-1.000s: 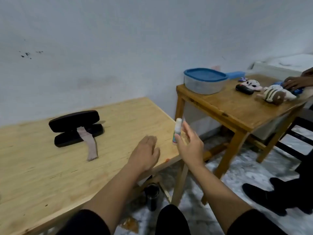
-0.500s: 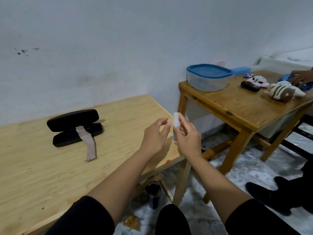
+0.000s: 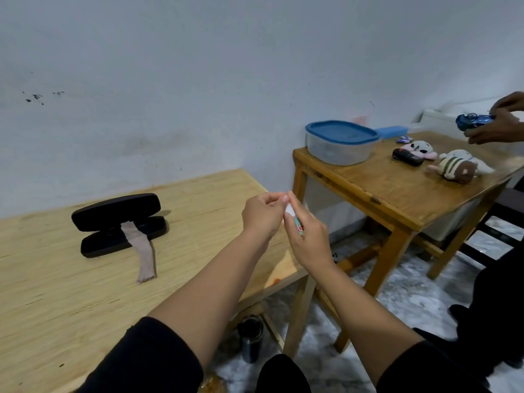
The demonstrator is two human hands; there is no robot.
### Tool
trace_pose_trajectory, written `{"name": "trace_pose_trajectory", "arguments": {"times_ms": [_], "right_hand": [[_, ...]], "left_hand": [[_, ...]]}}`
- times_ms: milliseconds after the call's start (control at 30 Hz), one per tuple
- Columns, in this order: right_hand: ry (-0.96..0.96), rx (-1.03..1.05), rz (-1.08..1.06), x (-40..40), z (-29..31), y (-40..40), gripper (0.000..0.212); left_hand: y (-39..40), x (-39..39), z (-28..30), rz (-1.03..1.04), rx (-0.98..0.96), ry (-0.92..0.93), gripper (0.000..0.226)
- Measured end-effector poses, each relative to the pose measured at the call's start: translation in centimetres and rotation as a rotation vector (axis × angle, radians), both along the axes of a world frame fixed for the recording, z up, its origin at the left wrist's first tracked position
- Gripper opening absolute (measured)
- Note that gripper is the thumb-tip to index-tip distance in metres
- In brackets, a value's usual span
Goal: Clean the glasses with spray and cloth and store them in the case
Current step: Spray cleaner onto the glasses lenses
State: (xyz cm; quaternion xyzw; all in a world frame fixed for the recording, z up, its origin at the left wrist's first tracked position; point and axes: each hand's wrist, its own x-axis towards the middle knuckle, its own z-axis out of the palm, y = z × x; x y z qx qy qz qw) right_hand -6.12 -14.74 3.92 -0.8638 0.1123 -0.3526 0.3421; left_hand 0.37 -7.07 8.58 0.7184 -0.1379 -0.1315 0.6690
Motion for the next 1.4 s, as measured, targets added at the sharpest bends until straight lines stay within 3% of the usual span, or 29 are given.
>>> {"name": "trace_pose_trajectory", "arguments": {"times_ms": [233, 300, 400, 500, 667, 867, 1267, 1400], "right_hand": [[0.020, -0.116, -0.041, 0.3, 0.4, 0.1, 0.052], [0.035, -0.150, -0.026, -0.5, -0.3, 0.0, 0.052], [0.037, -0.109, -0.013, -1.9, -1.2, -0.1, 0.051], [-0.002, -0.008, -0.029, -1.5, -0.2, -0.6, 0.050], [-0.074, 0.040, 0.007, -0.5, 1.1, -0.5, 0.044], [-0.068, 0.049, -0.031, -1.0, 0.4, -0.3, 0.037], [-0.065, 0.038, -0.041, -0.8, 0.3, -0.1, 0.031], [-0.062, 0.035, -0.029, -0.5, 0.5, 0.1, 0.030]], "left_hand": [[-0.7, 0.5, 0.4, 0.038, -0.090, 0.108, 0.009], [-0.2, 1.8, 1.3, 0.153, -0.161, 0.139, 0.015], [2.0, 4.4, 3.2, 0.314, -0.077, -0.102, 0.009], [3.0, 3.7, 2.9, 0.192, 0.058, -0.308, 0.009], [2.6, 0.7, -2.5, -0.050, 0.247, -0.336, 0.012], [2.3, -1.8, -5.2, -0.017, 0.245, -0.176, 0.013], [2.4, -1.0, -7.3, -0.084, 0.379, -0.314, 0.025], [2.8, -1.2, -7.2, -0.109, 0.413, -0.349, 0.039]]}}
